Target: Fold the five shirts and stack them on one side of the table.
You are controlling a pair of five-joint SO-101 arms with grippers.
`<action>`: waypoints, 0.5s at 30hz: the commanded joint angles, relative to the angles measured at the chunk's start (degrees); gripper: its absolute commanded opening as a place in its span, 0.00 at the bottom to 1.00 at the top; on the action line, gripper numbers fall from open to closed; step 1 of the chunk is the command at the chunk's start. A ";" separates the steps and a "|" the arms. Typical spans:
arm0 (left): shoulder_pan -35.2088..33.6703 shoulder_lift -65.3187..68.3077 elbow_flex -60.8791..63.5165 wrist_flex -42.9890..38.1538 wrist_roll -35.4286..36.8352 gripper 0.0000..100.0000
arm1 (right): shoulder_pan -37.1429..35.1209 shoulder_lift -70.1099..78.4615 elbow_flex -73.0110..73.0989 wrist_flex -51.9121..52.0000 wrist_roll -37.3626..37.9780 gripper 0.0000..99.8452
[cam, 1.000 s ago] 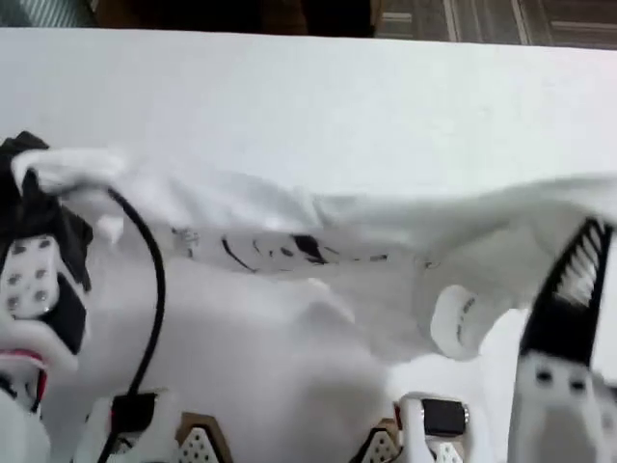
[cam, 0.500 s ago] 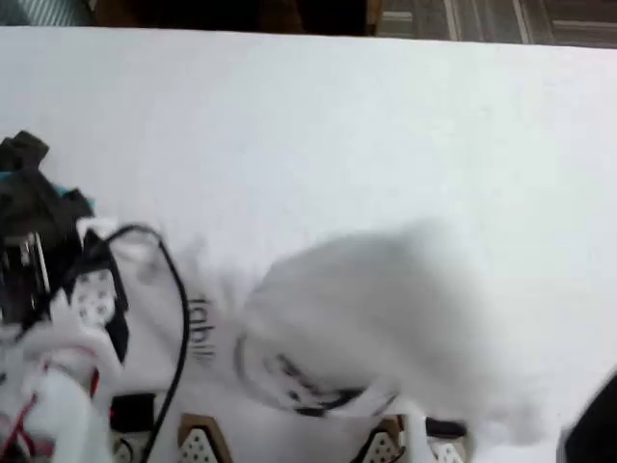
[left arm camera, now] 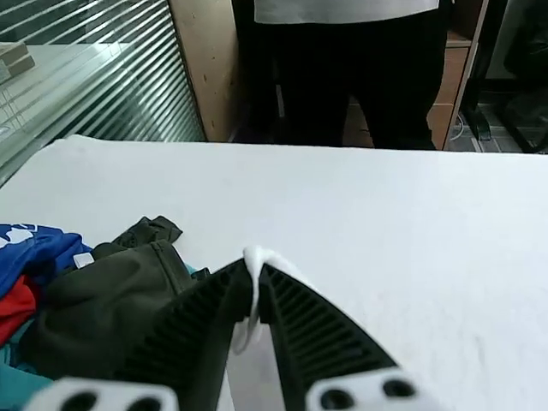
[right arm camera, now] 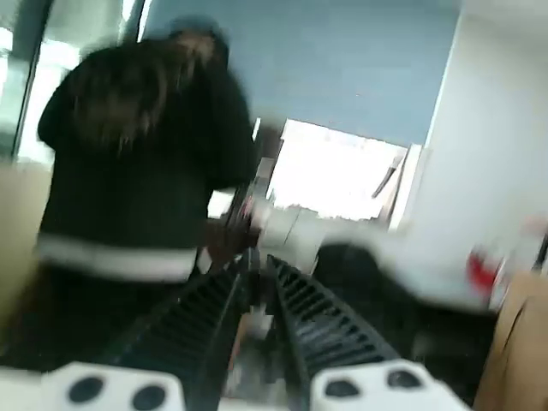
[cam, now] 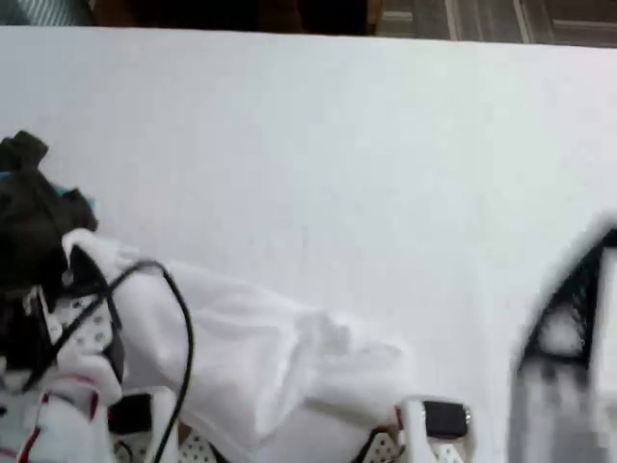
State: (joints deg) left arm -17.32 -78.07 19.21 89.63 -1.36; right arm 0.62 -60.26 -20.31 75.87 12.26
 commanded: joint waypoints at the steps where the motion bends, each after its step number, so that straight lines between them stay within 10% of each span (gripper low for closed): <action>1: -0.62 3.34 1.80 -3.78 -0.44 0.03 | -2.95 6.73 17.67 0.31 -5.19 0.02; 15: -0.79 18.81 9.89 -19.60 -2.73 0.03 | -38.99 37.14 60.48 -7.25 12.22 0.19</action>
State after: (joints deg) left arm -17.32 -59.96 29.41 73.01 -4.00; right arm -35.43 -27.65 37.63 71.30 22.11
